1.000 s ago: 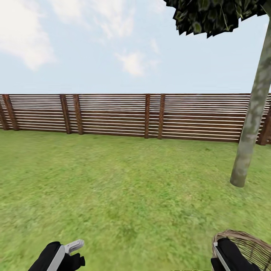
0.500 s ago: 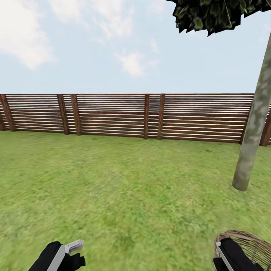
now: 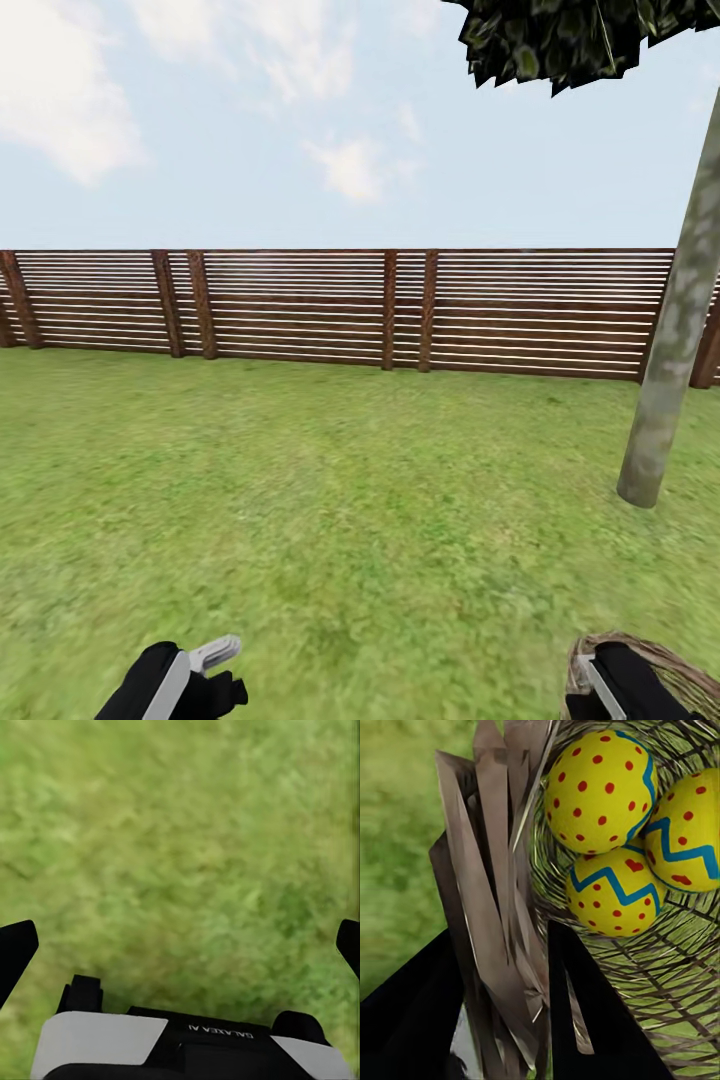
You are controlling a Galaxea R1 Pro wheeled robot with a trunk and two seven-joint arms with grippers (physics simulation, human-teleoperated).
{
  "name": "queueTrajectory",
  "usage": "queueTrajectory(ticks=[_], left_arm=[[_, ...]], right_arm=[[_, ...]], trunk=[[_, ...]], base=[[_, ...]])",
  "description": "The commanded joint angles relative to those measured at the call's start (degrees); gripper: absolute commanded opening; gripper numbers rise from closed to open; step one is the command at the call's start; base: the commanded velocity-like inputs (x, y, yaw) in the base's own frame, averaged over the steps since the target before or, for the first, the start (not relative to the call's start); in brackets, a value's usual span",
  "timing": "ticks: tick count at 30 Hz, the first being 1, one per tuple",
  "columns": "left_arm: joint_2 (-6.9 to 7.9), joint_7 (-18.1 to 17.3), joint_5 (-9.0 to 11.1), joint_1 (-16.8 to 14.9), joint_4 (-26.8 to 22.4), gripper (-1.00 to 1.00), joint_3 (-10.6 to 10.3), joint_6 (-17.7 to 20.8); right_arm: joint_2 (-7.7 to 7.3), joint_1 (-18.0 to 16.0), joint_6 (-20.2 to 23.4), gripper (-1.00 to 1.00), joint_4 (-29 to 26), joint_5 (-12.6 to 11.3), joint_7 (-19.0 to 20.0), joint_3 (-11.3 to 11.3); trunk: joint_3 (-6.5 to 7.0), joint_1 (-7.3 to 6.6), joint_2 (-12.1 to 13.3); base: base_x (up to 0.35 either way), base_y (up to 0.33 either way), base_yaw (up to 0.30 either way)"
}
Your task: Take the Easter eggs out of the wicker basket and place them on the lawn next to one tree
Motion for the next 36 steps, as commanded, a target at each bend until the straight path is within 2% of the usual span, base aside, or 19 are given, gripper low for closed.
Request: queueTrajectory(ticks=[1, 13, 31, 34, 36], left_arm=[[-0.01, 0.53, 0.68, -0.03, -0.04, 1.00, 0.05, 0.24], [-0.22, 0.53, 0.70, -0.03, 0.09, 1.00, -0.02, 0.24], [-0.34, 0.53, 0.70, -0.02, 0.10, 1.00, -0.27, 0.24], [-0.36, 0.53, 0.64, -0.03, 0.17, 1.00, -0.29, 0.24], [-0.36, 0.53, 0.63, -0.03, 0.16, 1.00, -0.29, 0.24]], right_arm=[[-0.03, -0.04, 0.24, -1.00, -0.06, 7.55, -0.15, 0.01], [-0.21, -0.04, 0.24, -1.00, -0.24, 7.46, -0.13, -0.15], [-0.73, -0.04, 0.24, -1.00, -0.59, 7.46, -0.16, -1.22], [-0.73, -0.04, 0.29, -1.00, -0.59, 7.54, -0.23, -3.71], [-0.73, -0.04, 0.32, -1.00, -0.59, 7.57, -0.23, -4.05]], trunk=[[-0.07, 0.00, -0.04], [-0.07, 0.00, -0.04], [0.01, 0.00, -0.04], [0.09, 0.00, -0.04], [0.17, 0.00, -0.04]], base=[[0.246, 0.000, 0.000], [0.342, 0.000, -0.001], [0.345, 0.000, -0.085], [0.345, 0.000, -0.280], [0.345, 0.000, -0.223]])
